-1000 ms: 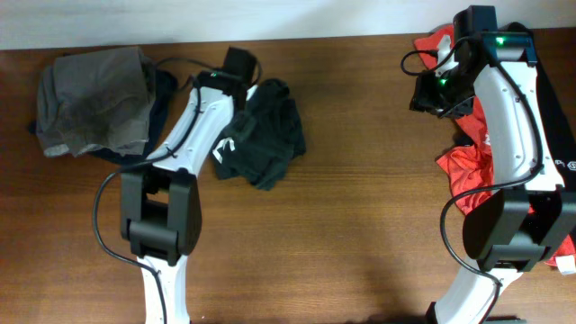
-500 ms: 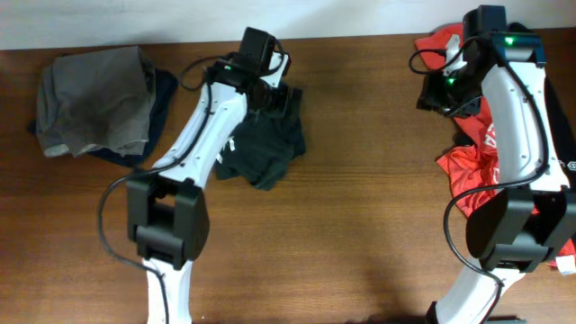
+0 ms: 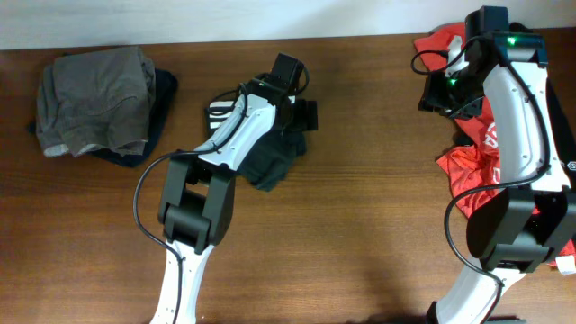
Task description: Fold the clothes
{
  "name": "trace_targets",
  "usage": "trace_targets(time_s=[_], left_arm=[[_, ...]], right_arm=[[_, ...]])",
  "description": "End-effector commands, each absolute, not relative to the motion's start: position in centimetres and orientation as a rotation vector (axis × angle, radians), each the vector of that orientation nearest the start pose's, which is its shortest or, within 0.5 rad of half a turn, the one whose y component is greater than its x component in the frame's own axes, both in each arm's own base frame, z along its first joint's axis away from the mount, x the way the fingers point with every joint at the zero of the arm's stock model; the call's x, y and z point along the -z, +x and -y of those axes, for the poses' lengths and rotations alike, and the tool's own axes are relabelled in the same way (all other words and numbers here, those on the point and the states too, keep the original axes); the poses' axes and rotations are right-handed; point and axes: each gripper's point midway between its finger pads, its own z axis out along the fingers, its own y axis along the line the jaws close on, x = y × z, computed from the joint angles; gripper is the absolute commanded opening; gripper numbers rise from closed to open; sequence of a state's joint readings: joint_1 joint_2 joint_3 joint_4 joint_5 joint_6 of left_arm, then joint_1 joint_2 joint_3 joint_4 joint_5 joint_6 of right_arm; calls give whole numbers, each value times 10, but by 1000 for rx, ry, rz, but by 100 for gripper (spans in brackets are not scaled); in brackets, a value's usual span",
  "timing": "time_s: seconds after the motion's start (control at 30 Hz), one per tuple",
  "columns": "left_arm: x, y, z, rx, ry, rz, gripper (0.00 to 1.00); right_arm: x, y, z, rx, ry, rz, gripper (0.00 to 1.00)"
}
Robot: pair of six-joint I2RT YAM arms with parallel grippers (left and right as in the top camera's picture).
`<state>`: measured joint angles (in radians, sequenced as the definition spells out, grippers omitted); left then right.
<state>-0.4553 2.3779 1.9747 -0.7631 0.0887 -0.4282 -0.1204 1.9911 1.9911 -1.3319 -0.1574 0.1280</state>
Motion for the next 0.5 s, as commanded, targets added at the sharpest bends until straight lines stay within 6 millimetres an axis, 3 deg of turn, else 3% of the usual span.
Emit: trace_targets(time_s=[0.0,0.03,0.17,0.27,0.3,0.37,0.47], left_arm=[[2,484,272,350,26,-2838,91],[6,483,275,349,34,-2842,84],[19,477,286,348,68,-2853,71],[28,473,289,336,79,-2867,47],[29,473,289,336,79,-2867,33],[28,474,289,339,80,-2862,24],[27,477,291,345,80,-2851,1]], right_arm=[[-186,432,29,-210,333,-2854,49],[-186,432,29,-210,333,-2854,49],[-186,432,29,-210,333,-2854,49],[-186,432,29,-210,333,-2854,49],[-186,432,29,-210,334,-2854,49],[-186,432,29,-210,333,-2854,49],[-186,432,29,-209,334,-2854,49]])
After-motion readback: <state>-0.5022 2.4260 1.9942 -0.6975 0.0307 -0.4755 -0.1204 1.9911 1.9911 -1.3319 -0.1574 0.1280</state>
